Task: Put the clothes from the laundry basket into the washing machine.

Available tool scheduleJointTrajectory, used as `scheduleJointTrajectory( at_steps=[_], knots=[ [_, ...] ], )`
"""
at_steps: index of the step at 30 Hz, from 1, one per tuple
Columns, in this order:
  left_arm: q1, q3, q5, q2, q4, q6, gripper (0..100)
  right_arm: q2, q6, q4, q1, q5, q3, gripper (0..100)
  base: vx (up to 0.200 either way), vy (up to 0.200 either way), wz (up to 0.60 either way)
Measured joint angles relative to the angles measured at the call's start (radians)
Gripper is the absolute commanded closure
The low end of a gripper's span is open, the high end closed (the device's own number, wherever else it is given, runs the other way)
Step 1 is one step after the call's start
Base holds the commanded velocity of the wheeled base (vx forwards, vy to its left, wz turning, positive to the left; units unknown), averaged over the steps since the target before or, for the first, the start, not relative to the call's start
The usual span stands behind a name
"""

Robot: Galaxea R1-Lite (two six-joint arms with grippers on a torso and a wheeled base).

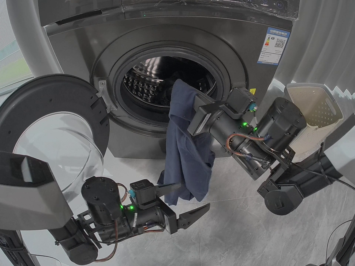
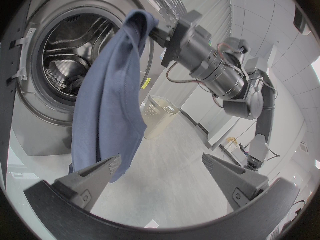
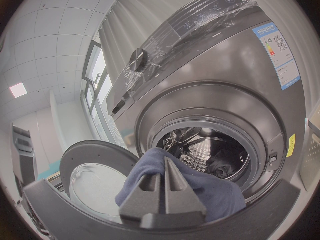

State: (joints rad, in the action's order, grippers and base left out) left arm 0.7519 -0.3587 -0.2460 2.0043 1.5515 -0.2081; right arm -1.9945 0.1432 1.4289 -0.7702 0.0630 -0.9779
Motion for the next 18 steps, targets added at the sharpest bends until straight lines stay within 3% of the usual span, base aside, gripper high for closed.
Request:
scheduleJointTrajectory(
  at_steps=[6, 14, 18],
  knots=[
    [0.002, -0.115, 0.054, 0.086, 0.000, -0.001, 0, -0.023, 0.001, -0.021, 0.001, 0.024, -0.076, 100, 0.000, 0.000, 0.00],
    [-0.022, -0.240, 0.160, 0.188, -0.001, 0.006, 0, -0.025, 0.007, -0.018, 0.002, 0.035, -0.096, 100, 0.000, 0.000, 0.00],
    [-0.044, -0.254, 0.173, 0.211, -0.001, 0.013, 0, -0.019, 0.007, -0.017, -0.004, 0.035, -0.093, 100, 0.000, 0.000, 0.00]
  ],
)
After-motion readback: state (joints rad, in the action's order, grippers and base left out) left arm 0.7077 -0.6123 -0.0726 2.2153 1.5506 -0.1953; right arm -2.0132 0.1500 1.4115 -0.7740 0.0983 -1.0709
